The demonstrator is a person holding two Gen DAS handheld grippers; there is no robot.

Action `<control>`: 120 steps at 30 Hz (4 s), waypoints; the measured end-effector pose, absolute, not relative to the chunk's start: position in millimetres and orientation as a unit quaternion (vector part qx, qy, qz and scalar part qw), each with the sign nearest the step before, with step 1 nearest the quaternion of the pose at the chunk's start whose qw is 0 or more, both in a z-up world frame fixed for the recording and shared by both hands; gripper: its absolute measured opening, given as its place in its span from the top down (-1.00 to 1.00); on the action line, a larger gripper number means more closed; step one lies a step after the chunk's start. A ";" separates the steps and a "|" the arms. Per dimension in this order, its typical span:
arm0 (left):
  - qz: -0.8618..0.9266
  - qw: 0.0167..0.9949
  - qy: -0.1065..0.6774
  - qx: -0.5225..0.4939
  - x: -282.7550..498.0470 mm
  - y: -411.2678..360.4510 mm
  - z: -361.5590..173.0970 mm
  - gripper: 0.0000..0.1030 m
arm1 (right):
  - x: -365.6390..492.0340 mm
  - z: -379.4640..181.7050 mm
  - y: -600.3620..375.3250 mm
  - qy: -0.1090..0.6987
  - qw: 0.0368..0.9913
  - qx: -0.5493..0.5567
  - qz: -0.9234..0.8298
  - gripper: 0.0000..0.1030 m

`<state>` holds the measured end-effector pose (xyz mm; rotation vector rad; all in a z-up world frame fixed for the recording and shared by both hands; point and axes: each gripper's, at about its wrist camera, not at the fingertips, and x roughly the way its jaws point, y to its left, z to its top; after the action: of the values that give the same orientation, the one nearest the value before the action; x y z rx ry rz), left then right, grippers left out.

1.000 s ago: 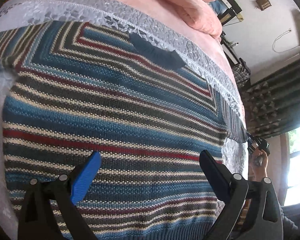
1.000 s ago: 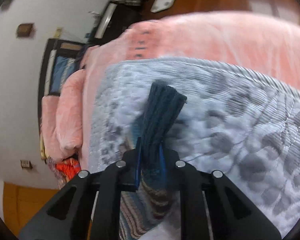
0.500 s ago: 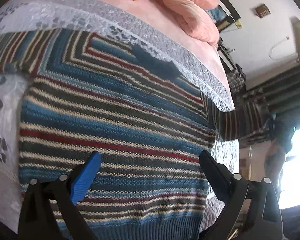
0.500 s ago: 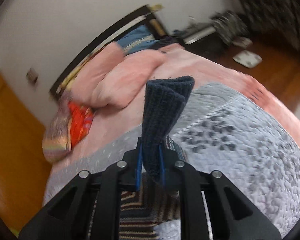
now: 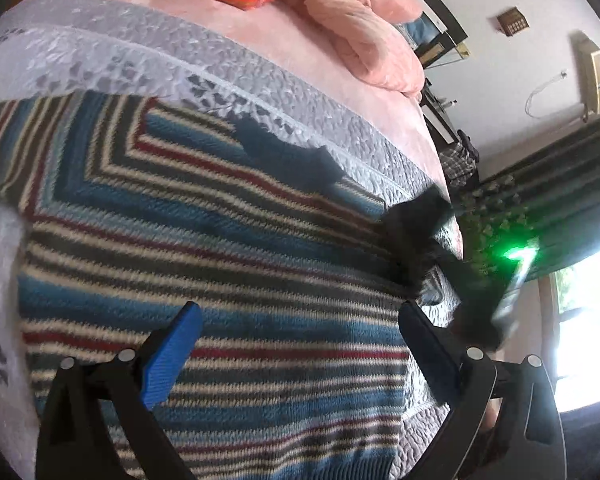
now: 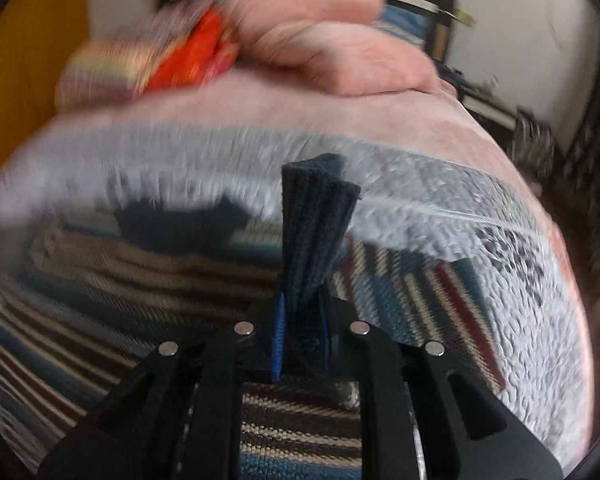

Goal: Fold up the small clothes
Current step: 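Lift the sleeve and fold it across the sweater body with the right gripper, then grasp the other sleeve cuff with the left gripper and lift it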

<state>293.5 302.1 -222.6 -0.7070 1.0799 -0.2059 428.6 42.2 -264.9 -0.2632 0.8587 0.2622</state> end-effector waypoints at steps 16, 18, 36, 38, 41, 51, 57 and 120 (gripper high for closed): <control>-0.191 0.646 0.541 -0.503 416.5 219.6 -350.1 -0.92 | 297.8 -304.8 -9.3 0.412 0.889 -0.118 0.162 -0.28; -0.184 0.641 0.553 -0.500 423.7 207.1 -357.5 -0.92 | 284.9 -304.2 -21.9 0.415 0.893 -0.082 0.153 -0.28; -0.173 0.695 0.577 -0.392 453.5 197.5 -287.3 0.86 | 263.0 -326.9 -50.6 0.446 0.878 0.042 0.171 -0.27; -0.182 0.710 0.563 -0.383 455.2 209.5 -260.8 0.86 | 262.0 -326.4 -49.9 0.445 0.878 0.042 0.171 -0.26; -0.183 0.735 0.543 -0.364 457.2 238.8 -218.0 0.86 | 260.7 -326.2 -49.5 0.444 0.878 0.042 0.172 -0.26; -0.145 0.772 0.524 -0.330 435.4 336.8 -176.4 0.86 | 264.0 -326.2 -51.2 0.442 0.879 0.049 0.171 -0.26; -0.109 0.755 0.553 -0.334 410.6 377.0 -229.7 0.86 | 264.4 -326.5 -51.4 0.442 0.879 0.049 0.171 -0.26; 0.227 0.750 0.307 -0.540 181.9 796.9 -345.8 0.82 | 224.3 -269.8 101.6 0.468 0.843 -0.019 0.264 -0.30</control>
<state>181.9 796.9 -345.8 -1.1794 0.6709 0.4964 224.3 101.6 -269.8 -0.0396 0.9893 0.5568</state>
